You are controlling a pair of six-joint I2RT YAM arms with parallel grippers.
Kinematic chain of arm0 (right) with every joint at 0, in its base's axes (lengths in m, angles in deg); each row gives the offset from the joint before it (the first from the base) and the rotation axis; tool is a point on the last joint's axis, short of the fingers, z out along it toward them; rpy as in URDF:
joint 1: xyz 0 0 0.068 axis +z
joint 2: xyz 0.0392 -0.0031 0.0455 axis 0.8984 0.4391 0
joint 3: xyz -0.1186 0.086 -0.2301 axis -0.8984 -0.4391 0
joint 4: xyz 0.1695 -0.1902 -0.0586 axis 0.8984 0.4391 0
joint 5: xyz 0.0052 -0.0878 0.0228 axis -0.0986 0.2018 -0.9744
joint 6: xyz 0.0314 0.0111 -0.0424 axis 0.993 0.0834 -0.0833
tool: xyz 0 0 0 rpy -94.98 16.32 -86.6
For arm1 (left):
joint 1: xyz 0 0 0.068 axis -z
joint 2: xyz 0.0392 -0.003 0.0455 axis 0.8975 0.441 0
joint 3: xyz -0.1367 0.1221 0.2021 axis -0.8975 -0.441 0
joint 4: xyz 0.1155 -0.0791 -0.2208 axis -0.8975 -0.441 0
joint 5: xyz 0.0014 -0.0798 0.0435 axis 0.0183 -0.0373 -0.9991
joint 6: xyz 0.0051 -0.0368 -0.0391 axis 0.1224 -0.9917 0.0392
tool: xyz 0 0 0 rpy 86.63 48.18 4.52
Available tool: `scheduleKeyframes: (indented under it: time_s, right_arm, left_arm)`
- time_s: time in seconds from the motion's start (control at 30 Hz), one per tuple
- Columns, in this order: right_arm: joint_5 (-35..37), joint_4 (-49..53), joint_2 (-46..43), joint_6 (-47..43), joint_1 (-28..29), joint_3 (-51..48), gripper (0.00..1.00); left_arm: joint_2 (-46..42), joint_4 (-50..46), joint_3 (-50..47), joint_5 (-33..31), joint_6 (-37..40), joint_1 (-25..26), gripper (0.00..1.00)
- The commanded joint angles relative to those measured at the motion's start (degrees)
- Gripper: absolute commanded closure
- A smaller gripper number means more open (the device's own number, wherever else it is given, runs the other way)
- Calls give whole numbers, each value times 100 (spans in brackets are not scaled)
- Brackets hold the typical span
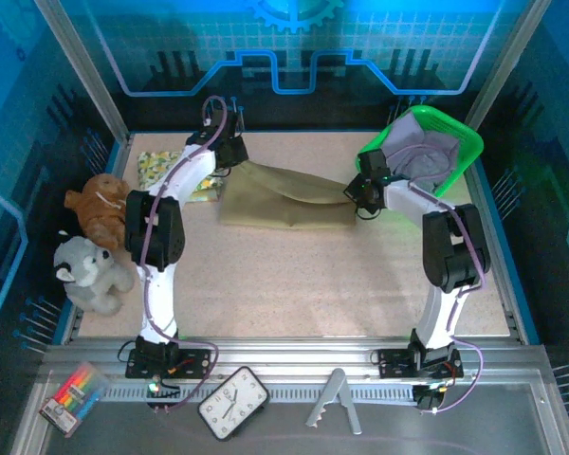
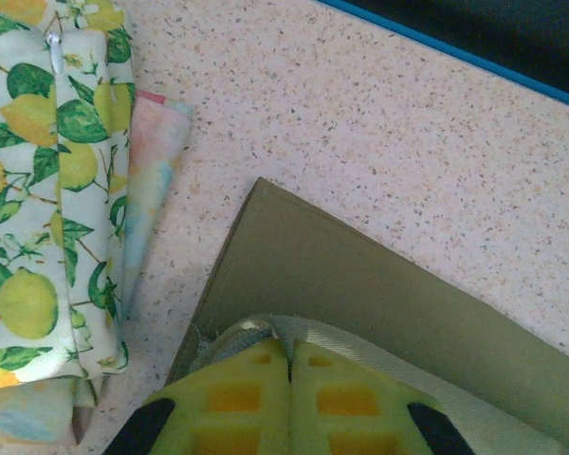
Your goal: Fold and stack the skirts
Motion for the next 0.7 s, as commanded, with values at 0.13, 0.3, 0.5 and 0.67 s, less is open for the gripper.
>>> scheduleKeyframes:
  time_s: [0.13,0.3,0.5,0.67]
  right_arm:
    - [121,40,99,-43,-101,390,71]
    - [76,39,-410,-213,-96,214,31]
    - [-219,-22,-903,-319,25,-80,0]
    - [-728,-32,-722,-536,228,99,0]
  left_arm:
    - [621,-486,1068,98,-379,-136,55]
    - [334,-648,1032,250,-597,-136,2]
    - [-244,-265,166,1386,-814,-54,1]
    - [-368,239,-452,2401,-1185,32,1]
